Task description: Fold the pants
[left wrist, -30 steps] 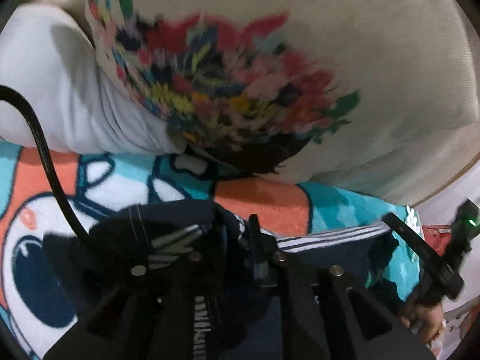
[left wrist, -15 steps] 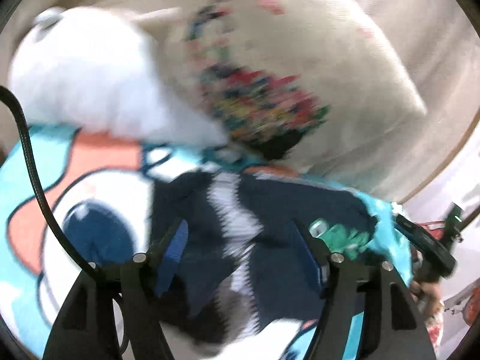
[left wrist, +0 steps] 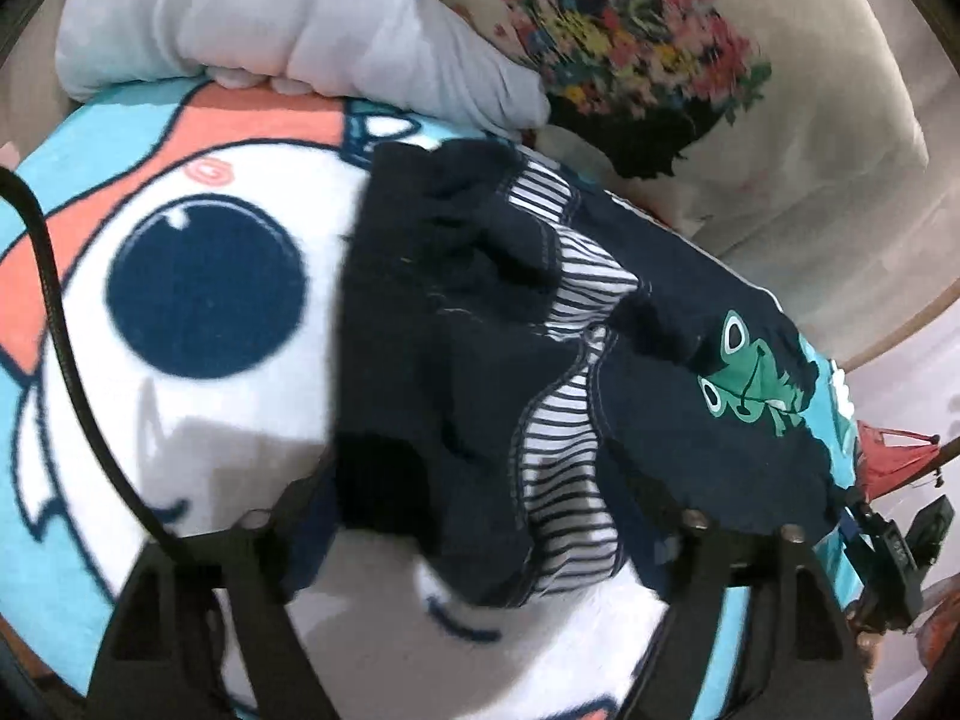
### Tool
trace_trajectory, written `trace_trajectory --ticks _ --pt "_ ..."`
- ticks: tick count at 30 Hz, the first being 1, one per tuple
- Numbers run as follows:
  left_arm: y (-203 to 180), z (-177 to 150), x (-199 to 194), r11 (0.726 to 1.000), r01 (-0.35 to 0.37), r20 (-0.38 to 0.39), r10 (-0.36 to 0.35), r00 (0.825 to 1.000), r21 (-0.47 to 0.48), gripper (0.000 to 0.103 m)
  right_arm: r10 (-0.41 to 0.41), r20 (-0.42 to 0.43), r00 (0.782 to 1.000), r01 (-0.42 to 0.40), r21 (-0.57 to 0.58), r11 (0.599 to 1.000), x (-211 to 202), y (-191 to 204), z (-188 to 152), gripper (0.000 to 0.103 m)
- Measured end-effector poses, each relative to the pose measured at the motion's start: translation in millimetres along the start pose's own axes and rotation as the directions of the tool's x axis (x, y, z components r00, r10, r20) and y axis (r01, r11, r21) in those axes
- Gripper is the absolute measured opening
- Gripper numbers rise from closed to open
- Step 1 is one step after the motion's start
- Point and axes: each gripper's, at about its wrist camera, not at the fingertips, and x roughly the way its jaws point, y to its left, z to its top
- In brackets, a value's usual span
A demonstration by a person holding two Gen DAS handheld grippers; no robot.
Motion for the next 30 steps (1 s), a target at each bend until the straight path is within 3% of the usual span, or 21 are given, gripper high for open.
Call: trace_trajectory --ticks 3,5,6,7,8,11,15,23,27,30 --pt "-9 1 3 1.0 -0.023 0.019 0.023 1.0 0.006 0.085 0.025 -0.004 1.0 -0.025 -0.007 1.0 18 9 -1 0.066" --pt "-12 1 5 1.0 -0.007 0.016 0.007 1.0 0.011 0.058 0.031 -0.004 1.0 -0.031 -0.013 0.999 25 18 -4 0.066" --pt "-14 2 7 1.0 -0.015 0.004 0.015 1.0 0.018 0.022 0.023 0.006 1.0 -0.023 -0.027 0.999 27 24 -4 0.066" --pt "-14 2 10 1.0 -0.003 -0.022 0.004 1.0 0.016 0.015 0.017 0.002 1.0 -0.017 -0.047 0.999 29 30 -5 0.066" --pt "-13 3 9 1.0 0.003 -0.023 -0.003 1.0 0.006 0.015 0.017 -0.006 1.0 -0.018 -0.064 0.998 31 34 -5 0.065" --pt "-11 3 -3 1.0 0.0 -0.005 0.0 1.0 0.001 0.014 0.079 -0.044 0.996 -0.082 -0.085 0.993 37 40 -8 0.018" --pt "-2 1 -31 0.999 0.039 0.014 -0.039 0.999 -0.017 0.014 0.103 -0.059 0.993 -0.108 -0.083 0.991 32 43 -13 0.016" --pt "19 -17 -62 0.999 0.042 0.022 -0.041 0.999 -0.032 0.015 0.196 -0.041 0.98 -0.198 -0.056 0.979 -12 47 -12 0.015" --pt "34 -34 -54 0.996 0.064 -0.011 -0.065 0.998 -0.055 0.02 0.139 -0.048 0.989 -0.142 -0.063 0.988 -18 40 -26 0.016" --pt "41 -44 -62 0.998 0.046 0.019 -0.046 0.999 -0.044 0.023 0.063 -0.077 0.995 -0.068 -0.058 0.996 -16 30 -40 0.019"
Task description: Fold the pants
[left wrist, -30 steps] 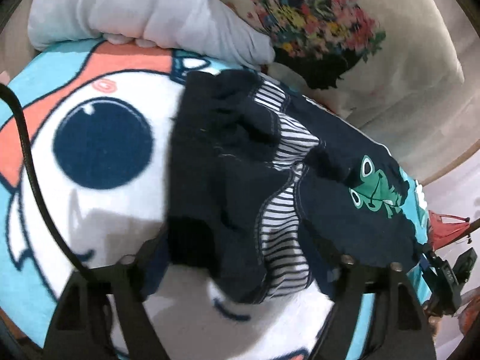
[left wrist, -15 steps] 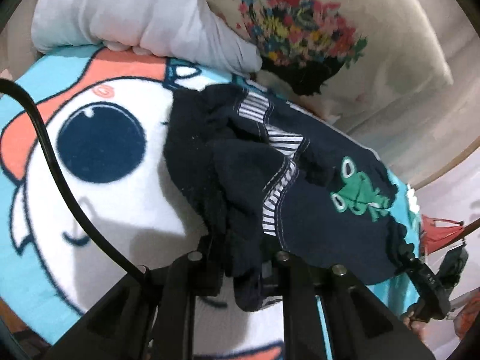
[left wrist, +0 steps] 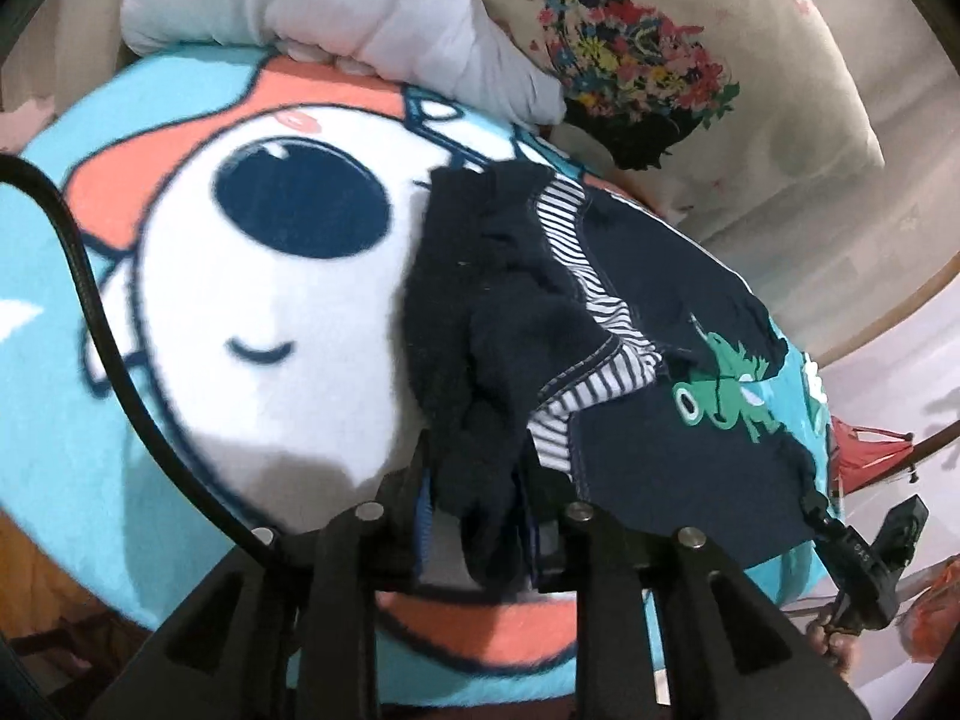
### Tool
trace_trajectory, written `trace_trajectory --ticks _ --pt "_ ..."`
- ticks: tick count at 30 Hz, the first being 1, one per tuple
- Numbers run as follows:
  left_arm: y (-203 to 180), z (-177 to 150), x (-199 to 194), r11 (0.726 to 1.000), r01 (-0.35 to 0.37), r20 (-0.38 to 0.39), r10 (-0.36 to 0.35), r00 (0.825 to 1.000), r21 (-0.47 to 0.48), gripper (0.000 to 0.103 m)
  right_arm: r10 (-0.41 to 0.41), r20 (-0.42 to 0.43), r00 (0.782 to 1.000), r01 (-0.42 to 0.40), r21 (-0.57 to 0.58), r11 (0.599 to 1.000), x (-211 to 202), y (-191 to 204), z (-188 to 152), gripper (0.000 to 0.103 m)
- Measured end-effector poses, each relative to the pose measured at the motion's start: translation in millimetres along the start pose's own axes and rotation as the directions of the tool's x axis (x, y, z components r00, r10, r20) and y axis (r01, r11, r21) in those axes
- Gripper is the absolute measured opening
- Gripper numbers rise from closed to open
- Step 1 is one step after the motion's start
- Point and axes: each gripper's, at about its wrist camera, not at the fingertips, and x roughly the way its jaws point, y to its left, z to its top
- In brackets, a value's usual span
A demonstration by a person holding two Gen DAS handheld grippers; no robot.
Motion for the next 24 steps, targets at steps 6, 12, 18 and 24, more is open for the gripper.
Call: trace_trajectory --ticks 6,12,18,24 --pt "12 -14 -40 0.999 -0.043 0.119 0.041 0.992 0.017 0.044 -0.085 0.064 0.994 0.086 -0.009 0.996 -31 -2 -12 0.029" --pt "11 -21 -61 0.997 -0.061 0.179 0.053 0.982 0.04 0.058 -0.044 0.153 0.987 0.052 -0.051 0.997 -51 20 -8 0.036" --pt "-5 -17 -57 0.994 -0.074 0.164 0.059 0.985 0.082 0.058 0.03 0.04 0.999 -0.025 -0.107 0.994 -5 46 -17 0.054" --pt "-29 16 -44 0.978 -0.121 0.158 0.094 0.983 0.172 0.062 0.002 0.022 1.0 0.003 -0.212 0.977 3 55 14 0.054"
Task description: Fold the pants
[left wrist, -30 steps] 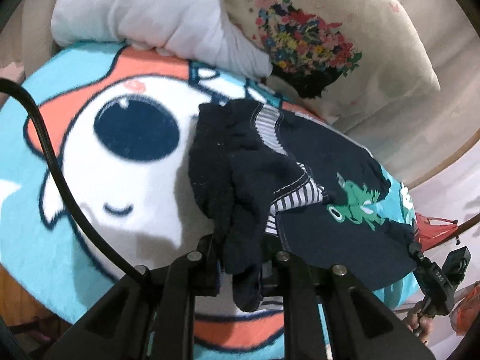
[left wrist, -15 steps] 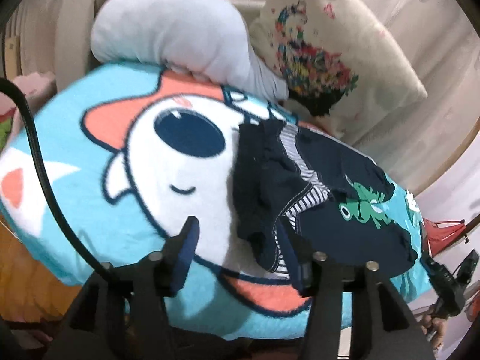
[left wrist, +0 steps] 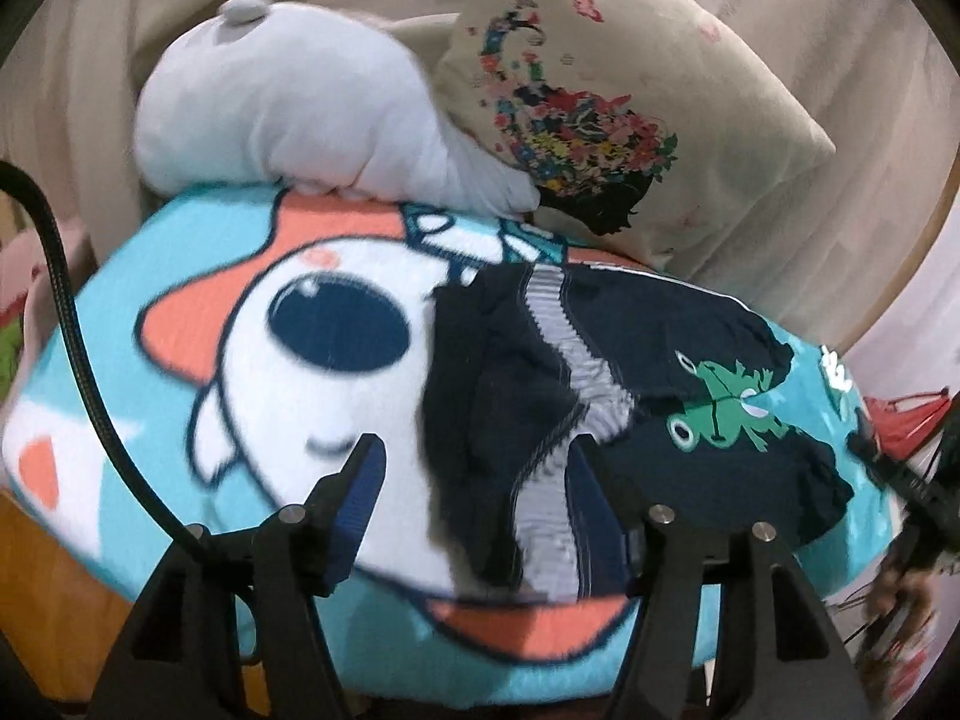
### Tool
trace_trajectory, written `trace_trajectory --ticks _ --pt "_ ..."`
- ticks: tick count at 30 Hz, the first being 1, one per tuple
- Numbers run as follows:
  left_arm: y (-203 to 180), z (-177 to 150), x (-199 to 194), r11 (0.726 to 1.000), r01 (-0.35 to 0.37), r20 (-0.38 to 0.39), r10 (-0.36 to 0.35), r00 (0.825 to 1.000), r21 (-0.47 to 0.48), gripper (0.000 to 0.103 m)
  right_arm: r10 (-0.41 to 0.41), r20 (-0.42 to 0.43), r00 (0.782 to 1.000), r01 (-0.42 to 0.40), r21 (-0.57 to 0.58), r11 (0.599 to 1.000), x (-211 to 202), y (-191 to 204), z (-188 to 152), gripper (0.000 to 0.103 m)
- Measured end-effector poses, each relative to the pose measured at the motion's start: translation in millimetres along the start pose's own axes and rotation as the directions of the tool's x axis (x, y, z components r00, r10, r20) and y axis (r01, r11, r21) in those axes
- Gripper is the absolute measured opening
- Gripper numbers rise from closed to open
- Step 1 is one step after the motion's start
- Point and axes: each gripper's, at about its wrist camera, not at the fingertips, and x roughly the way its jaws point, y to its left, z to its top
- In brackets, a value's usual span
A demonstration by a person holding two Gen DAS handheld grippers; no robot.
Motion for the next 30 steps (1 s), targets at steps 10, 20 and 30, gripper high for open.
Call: trace_trajectory --ticks 10,20,30 --pt "-60 92 93 0.981 0.081 -0.124 -0.059 0.991 0.178 0.062 -0.096 0.003 0.995 0.095 -0.214 0.972 78 -6 119 0.063" --pt "-74 127 181 0.947 0.005 -0.245 0.078 0.966 0.321 0.062 -0.143 -0.211 0.967 0.056 -0.372 0.927 204 18 158 0.063" --pt "-87 122 214 0.898 0.109 -0.331 0.042 0.943 0.426 0.034 -0.149 -0.284 0.947 0.004 -0.456 0.89 236 18 169 0.058"
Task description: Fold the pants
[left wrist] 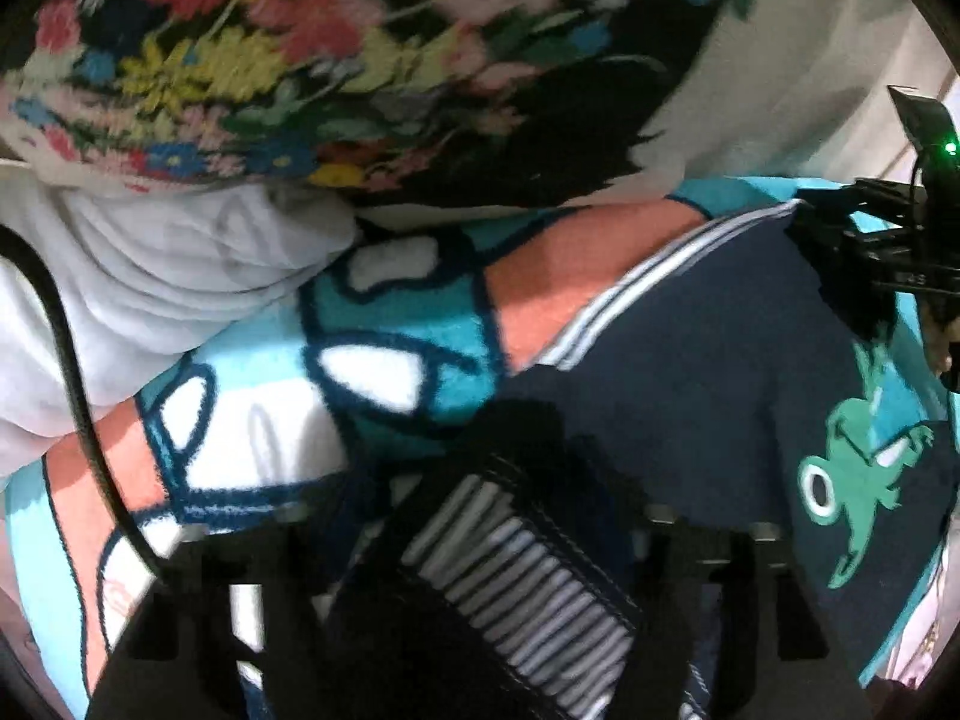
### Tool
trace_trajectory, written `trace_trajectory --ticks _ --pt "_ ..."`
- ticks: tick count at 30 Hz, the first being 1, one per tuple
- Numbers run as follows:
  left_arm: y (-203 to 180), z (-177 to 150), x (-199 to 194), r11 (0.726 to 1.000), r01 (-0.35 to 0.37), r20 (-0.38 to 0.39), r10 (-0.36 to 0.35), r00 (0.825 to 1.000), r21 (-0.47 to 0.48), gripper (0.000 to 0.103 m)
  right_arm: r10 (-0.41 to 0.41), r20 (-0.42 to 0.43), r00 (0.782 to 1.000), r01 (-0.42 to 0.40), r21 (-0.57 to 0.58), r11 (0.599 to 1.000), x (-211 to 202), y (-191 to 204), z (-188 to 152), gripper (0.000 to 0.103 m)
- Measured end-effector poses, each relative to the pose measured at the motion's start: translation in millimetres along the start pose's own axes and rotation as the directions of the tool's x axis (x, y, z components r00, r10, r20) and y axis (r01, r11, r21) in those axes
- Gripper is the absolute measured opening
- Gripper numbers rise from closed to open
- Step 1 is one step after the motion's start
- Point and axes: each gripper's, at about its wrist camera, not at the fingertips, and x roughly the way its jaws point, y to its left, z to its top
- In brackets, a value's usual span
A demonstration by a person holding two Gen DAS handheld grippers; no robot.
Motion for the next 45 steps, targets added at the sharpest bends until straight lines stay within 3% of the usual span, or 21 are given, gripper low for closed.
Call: trace_trajectory --ticks 1,3,9,15,22,28,34,41,45 --pt "-3 0 -3 1.0 0.009 0.001 -0.009 1.0 0.011 0.016 0.007 0.002 1.0 -0.007 0.002 1.0 -2 -1 0 0.031" --pt "-10 -2 -9 0.999 -0.01 0.006 0.01 1.0 0.031 0.011 0.055 -0.001 0.999 -0.055 0.013 0.998 -10 -2 2 0.01" --pt "-21 -11 -50 0.999 -0.044 0.091 0.042 0.995 0.024 0.01 0.025 0.069 0.997 -0.026 0.026 0.999 -55 -4 3 0.008" --pt "-30 -31 -98 0.998 -0.071 0.178 0.069 0.982 0.0 0.01 -0.007 0.166 0.986 0.0 0.043 0.999 -128 -6 -16 0.008" --pt "-59 -72 -142 0.996 -0.086 0.27 0.085 0.959 -0.008 0.01 -0.017 0.242 0.97 0.009 0.033 0.999 -199 19 -64 0.008" --pt "-71 -116 -157 0.993 -0.115 0.314 0.117 0.942 -0.024 0.01 -0.001 0.283 0.959 -0.014 0.051 0.999 -229 53 -115 0.008" --pt "-81 -154 -156 0.985 -0.163 0.313 0.175 0.934 -0.063 0.01 0.015 0.284 0.959 -0.035 0.065 0.997 -228 67 -171 0.008" --pt "-87 -183 -147 0.976 -0.186 0.295 0.213 0.932 -0.116 0.01 0.064 0.258 0.964 -0.096 0.113 0.989 -213 70 -207 0.008" --pt "-83 -199 -131 0.973 -0.154 0.25 0.193 0.949 -0.17 0.01 0.083 0.246 0.966 -0.12 0.141 0.983 -194 72 -226 0.009"
